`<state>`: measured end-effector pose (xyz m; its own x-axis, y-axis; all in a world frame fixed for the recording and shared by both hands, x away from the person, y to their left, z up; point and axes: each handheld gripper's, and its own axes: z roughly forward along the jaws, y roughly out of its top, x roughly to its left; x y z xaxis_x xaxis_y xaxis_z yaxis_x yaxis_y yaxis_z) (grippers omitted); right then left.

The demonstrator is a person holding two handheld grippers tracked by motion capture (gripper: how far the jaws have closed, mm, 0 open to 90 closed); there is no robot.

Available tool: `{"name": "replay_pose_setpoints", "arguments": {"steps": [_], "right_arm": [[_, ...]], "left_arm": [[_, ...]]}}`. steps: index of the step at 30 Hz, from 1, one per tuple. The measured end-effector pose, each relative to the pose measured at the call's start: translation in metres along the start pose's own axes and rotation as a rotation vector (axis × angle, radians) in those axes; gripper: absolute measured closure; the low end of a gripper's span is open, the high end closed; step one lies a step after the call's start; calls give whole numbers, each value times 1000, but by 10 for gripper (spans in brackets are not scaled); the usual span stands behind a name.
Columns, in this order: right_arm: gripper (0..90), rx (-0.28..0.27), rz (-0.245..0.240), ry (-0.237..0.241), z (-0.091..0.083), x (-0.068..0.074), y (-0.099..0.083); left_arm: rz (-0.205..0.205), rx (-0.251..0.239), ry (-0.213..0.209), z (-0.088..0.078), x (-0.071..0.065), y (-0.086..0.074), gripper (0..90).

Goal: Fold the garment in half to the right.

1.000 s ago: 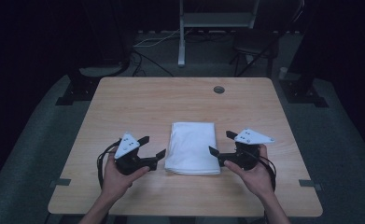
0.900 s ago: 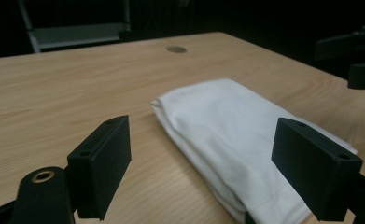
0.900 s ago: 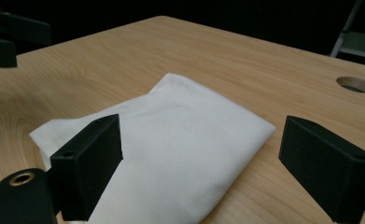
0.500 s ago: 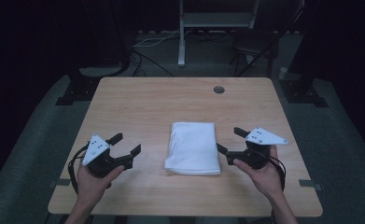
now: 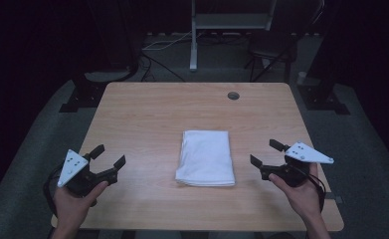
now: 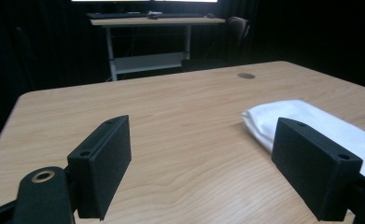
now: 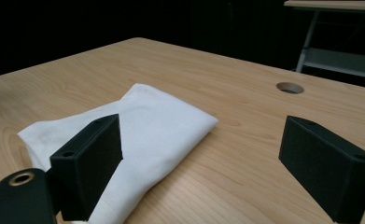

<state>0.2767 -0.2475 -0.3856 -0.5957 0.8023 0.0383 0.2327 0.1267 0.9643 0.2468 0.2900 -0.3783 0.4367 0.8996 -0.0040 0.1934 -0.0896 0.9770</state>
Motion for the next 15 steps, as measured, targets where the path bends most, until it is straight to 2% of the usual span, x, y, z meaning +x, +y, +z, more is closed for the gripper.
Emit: {"name": "replay_pose_setpoints", "arguments": {"steps": [9,15], "right_arm": [[127,-36,37,-63,-18,-11,-5],[128,-59,65,-106,-28,-17,-14]], "left_arm": [[-14,-17,54,-15,16,-4,194],[-20,-8,85,-23,23,-13,194]]}}
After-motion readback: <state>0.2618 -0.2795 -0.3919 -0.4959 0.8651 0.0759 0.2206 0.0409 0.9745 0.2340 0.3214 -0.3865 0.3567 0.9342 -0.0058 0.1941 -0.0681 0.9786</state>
